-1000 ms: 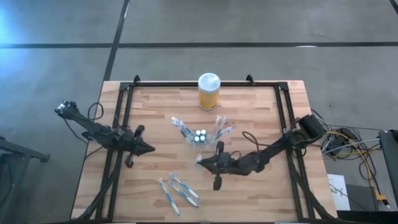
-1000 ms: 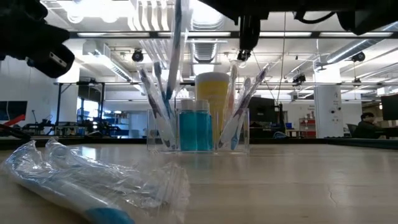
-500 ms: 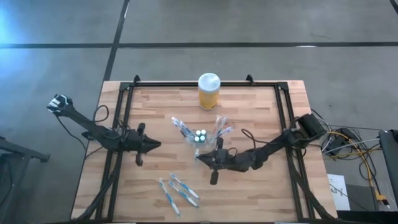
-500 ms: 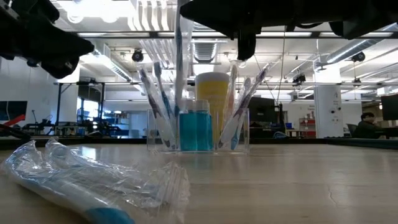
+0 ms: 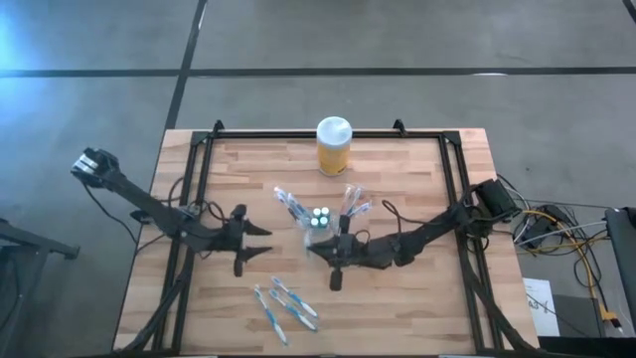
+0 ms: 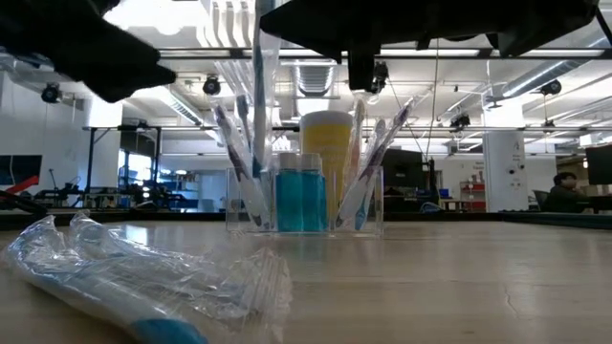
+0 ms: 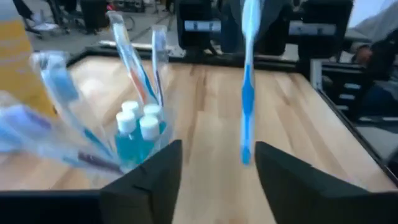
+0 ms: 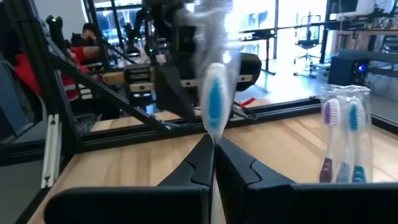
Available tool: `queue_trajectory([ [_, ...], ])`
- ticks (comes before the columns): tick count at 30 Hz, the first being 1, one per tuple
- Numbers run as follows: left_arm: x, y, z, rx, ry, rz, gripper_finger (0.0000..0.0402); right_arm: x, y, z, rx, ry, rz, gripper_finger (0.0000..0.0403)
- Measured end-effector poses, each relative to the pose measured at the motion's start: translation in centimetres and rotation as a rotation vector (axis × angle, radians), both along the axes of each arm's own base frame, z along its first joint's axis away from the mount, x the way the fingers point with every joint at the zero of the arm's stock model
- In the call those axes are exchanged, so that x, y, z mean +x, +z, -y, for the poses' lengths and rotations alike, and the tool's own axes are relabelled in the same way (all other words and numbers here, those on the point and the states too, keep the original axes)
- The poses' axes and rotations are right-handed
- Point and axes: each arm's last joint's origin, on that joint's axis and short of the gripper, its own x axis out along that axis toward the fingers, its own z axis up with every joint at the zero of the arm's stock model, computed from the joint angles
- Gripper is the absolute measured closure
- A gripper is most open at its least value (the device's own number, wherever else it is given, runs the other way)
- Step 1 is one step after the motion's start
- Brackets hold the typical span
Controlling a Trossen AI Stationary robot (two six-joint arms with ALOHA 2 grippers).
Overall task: Pick & Place toothbrushing station
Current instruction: Put the blue toothbrush into the transparent organizer
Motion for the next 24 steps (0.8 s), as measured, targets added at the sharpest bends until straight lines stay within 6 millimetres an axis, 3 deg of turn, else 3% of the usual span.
queue_trajectory([
  [10, 3.9, 1.7, 1.1, 0.059, 0.052, 0.060, 0.0134, 0.1, 0.1, 0.0, -0.004, -0.002, 0.007, 0.0394],
  [18, 7.4, 1.3, 0.4, 0.018, 0.031, -0.002, 0.0124, 0.1, 0.3, -0.1, -0.009, -0.001, 0.012, 0.0394],
  [24, 9.1, 1.7, 0.4, -0.008, -0.078, -0.010, 0.0124, 0.1, 0.3, -0.1, -0.022, -0.001, 0.008, 0.0394],
])
